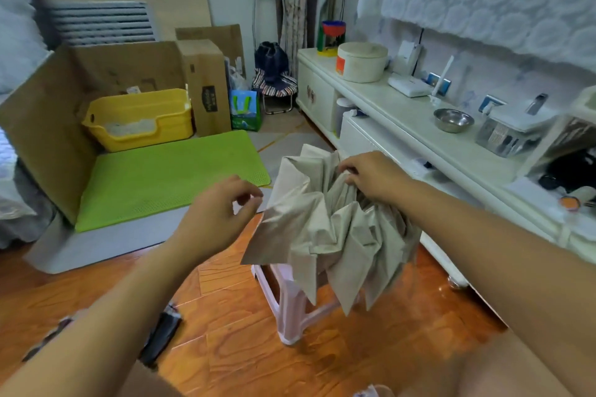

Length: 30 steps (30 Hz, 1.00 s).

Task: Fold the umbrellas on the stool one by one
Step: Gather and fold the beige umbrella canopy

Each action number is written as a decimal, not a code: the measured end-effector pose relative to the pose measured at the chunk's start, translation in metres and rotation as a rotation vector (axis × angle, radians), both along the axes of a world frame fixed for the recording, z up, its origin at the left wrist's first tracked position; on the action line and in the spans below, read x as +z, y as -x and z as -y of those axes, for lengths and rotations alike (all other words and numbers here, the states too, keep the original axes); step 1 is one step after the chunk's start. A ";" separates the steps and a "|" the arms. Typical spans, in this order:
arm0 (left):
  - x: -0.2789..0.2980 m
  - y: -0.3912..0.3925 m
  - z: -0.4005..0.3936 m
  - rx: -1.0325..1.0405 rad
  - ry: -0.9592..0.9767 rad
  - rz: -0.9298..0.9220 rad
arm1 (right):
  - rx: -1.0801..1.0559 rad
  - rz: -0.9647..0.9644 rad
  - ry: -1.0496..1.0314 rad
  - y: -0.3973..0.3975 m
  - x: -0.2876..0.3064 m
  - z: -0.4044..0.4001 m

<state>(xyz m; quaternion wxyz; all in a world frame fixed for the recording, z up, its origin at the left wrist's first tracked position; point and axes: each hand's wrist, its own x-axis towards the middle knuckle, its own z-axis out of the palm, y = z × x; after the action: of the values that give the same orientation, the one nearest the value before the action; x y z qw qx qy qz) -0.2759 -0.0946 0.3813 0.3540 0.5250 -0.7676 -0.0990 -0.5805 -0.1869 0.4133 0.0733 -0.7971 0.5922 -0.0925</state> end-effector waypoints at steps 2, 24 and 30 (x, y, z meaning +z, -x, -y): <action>-0.016 0.002 0.000 0.099 0.015 -0.176 | -0.008 -0.004 -0.009 0.000 0.001 0.004; -0.037 0.054 0.064 -0.215 -0.069 -0.076 | 0.406 -0.206 -0.002 -0.034 -0.002 0.008; -0.035 0.052 0.061 -0.252 0.021 -0.081 | 0.430 -0.159 0.056 -0.034 -0.010 0.013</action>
<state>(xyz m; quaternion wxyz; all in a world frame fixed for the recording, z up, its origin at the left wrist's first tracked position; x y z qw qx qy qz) -0.3281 -0.1560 0.3462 0.3750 0.4163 -0.8135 -0.1560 -0.5470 -0.2002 0.4032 0.0222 -0.9114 0.4101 -0.0280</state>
